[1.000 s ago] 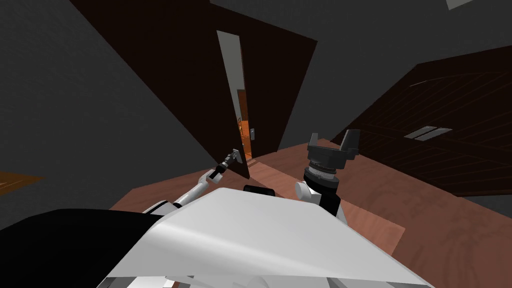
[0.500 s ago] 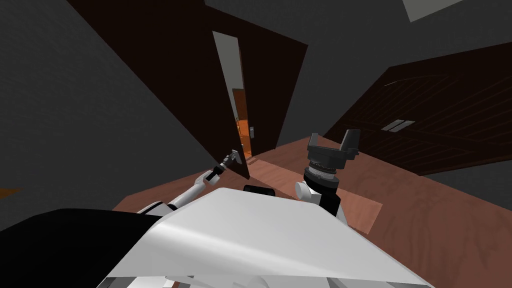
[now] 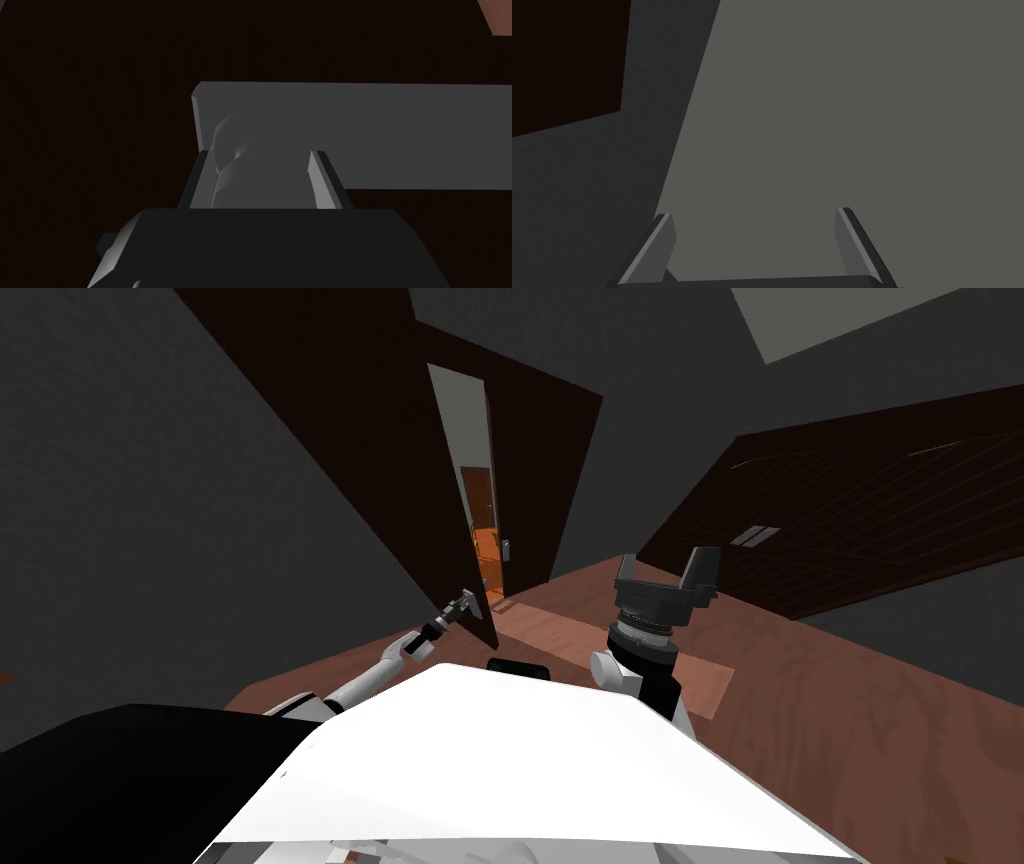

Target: Pull the door open

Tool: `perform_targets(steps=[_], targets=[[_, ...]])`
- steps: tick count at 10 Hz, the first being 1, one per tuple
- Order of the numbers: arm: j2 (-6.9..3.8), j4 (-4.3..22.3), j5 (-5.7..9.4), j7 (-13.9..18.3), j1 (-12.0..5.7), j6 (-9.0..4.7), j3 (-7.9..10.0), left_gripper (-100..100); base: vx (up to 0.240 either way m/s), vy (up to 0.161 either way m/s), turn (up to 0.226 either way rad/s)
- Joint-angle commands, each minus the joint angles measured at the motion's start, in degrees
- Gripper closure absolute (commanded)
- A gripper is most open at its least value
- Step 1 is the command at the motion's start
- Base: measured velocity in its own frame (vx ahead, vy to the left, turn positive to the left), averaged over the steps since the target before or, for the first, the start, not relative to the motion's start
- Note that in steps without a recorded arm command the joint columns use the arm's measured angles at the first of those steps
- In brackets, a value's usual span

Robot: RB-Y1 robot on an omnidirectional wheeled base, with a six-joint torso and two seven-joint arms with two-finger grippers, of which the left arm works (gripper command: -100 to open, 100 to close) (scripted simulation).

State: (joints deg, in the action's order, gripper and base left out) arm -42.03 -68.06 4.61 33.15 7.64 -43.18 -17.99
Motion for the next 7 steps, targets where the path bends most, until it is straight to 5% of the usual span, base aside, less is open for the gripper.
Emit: perform_targets(steps=[1,7], targets=[[-0.50,0.4,-0.10,0.4,0.03,-1.02,-0.30,100,-0.121,0.089,-0.130],[-2.27,1.9,-0.43,1.9,0.13,-4.59,-1.33,100,-0.163,0.124,-0.128]])
